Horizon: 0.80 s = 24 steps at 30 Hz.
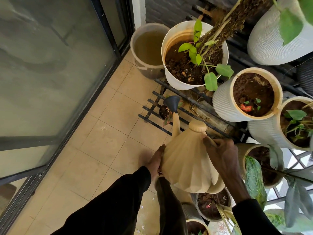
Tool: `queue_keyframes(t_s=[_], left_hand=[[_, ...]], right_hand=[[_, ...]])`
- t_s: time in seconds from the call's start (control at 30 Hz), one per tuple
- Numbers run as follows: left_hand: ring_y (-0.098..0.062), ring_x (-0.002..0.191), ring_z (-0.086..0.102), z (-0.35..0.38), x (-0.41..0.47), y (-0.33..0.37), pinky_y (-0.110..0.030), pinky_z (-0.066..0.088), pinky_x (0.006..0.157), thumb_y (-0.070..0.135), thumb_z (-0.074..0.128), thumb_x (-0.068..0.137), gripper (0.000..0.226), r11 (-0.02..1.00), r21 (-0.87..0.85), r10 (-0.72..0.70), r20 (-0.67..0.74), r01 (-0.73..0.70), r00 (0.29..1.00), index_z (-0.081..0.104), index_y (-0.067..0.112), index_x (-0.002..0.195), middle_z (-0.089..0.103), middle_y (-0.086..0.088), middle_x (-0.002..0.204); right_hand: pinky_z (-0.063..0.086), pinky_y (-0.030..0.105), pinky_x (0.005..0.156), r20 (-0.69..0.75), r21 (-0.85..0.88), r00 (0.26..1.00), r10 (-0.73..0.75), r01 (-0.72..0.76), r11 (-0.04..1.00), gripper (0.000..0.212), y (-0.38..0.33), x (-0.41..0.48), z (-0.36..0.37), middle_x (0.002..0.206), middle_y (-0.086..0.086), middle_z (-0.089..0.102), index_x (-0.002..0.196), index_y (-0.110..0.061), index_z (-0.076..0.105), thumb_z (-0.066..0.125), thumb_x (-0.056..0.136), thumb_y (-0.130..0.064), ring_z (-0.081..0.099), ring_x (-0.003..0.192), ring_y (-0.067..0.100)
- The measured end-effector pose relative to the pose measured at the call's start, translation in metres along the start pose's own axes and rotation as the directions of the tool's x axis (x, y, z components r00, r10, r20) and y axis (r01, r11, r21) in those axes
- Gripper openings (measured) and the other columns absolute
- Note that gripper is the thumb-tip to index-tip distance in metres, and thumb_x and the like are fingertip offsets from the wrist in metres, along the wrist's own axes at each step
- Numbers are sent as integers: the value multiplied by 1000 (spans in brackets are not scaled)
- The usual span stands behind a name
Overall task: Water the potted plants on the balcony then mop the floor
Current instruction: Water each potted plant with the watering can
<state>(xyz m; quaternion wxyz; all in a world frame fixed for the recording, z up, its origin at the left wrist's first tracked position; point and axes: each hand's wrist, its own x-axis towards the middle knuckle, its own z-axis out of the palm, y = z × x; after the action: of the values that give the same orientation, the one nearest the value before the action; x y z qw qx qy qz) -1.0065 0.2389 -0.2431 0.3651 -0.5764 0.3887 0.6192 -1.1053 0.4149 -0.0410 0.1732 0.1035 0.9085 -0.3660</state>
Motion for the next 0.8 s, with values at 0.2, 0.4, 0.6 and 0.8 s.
queue_keyframes(t_s=[0.2,0.4,0.6,0.8], left_hand=[[-31,118,55,3,-46,16,-45,50,93,90,62,68,97,1000,10,-13,64,13,998,37,36,144,54,-4,138],[-31,119,56,1,-15,8,-47,52,93,99,67,47,116,999,39,6,4,-6,1000,35,47,146,53,-2,142],[-30,114,55,3,-44,18,-47,46,91,78,54,86,64,998,57,-11,116,5,993,43,34,131,58,-4,116],[-32,115,57,3,-43,15,-47,49,91,80,58,81,74,998,65,13,126,-21,992,44,34,137,59,-8,128]], right_hand=[[28,14,36,-4,-12,999,-35,35,999,58,1,-2,1,35,-12,29,46,-18,45,71,98,-17,36,35,9],[29,14,37,-10,-11,999,-41,41,999,58,2,0,0,35,-10,35,47,-14,44,70,99,-18,38,36,9],[26,17,37,-11,-23,999,-37,37,999,59,7,3,0,43,-8,31,47,-11,43,70,98,-21,32,38,12],[27,17,38,-24,-2,1000,5,-5,1000,59,8,4,-2,44,-7,33,48,-11,43,70,97,-26,31,39,12]])
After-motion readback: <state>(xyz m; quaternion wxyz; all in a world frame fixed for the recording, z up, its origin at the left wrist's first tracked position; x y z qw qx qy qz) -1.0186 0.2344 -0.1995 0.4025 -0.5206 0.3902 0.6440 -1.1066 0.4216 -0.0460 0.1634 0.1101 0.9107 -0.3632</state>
